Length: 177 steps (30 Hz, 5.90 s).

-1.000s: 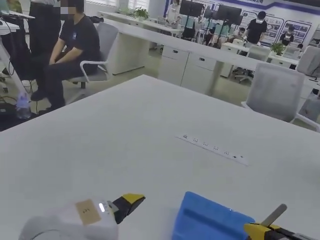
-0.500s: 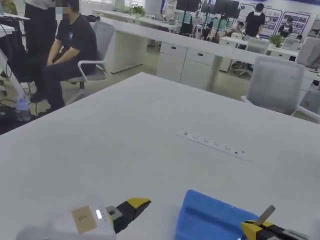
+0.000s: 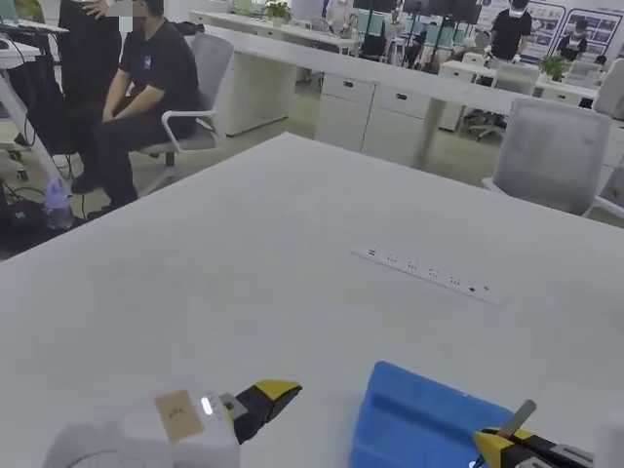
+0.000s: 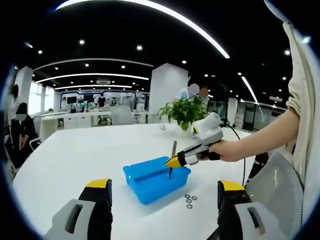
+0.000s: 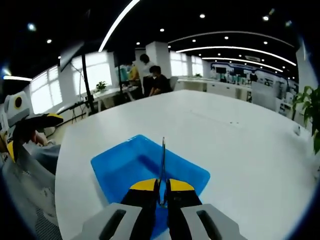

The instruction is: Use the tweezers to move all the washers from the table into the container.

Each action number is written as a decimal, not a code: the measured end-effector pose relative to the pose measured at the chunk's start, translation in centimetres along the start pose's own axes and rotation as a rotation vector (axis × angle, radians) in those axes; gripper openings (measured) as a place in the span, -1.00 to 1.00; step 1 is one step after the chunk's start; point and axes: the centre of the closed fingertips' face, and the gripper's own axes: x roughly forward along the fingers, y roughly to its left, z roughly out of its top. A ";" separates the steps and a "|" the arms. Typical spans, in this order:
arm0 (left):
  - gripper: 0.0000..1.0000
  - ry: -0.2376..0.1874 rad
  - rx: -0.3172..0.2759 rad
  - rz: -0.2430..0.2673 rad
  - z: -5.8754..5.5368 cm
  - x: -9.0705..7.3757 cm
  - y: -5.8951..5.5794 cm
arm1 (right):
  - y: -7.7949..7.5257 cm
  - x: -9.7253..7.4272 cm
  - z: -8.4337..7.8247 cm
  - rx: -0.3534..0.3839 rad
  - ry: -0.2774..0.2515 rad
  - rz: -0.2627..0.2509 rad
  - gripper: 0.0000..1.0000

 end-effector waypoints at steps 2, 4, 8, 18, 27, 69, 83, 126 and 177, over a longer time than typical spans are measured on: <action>0.76 0.001 -0.001 -0.003 0.0 0.0 -0.1 | 0.1 0.1 0.0 -0.002 0.001 0.002 -0.93; 0.76 -0.003 0.001 -0.004 0.1 0.0 -0.1 | 0.1 0.2 -0.1 -0.014 0.005 0.006 -0.93; 0.75 0.001 -0.001 -0.003 0.0 0.0 -0.1 | 0.0 0.4 -0.1 -0.014 0.006 0.008 -0.93; 0.75 -0.003 0.004 0.008 0.1 -0.1 0.2 | 0.3 0.3 -0.1 -0.027 0.005 0.007 -0.92; 0.75 -0.004 0.002 0.001 0.1 0.0 0.1 | 0.8 -0.7 0.6 -0.016 -0.035 0.005 -0.92; 0.72 0.011 0.013 -0.001 -0.2 0.0 0.1 | 7.3 -6.7 4.1 -0.096 -0.150 0.082 -0.92; 0.72 0.016 0.009 -0.007 -0.3 0.0 0.0 | 8.9 -7.0 2.3 -0.037 -0.133 0.106 -0.92; 0.63 0.105 0.026 -0.023 -2.0 0.2 -0.3 | 10.1 -6.2 -8.7 -0.142 0.243 0.224 -0.85; -0.16 0.592 -0.015 -0.493 -6.8 3.4 -7.4 | 11.7 -8.3 -4.2 -1.897 0.333 0.262 -0.97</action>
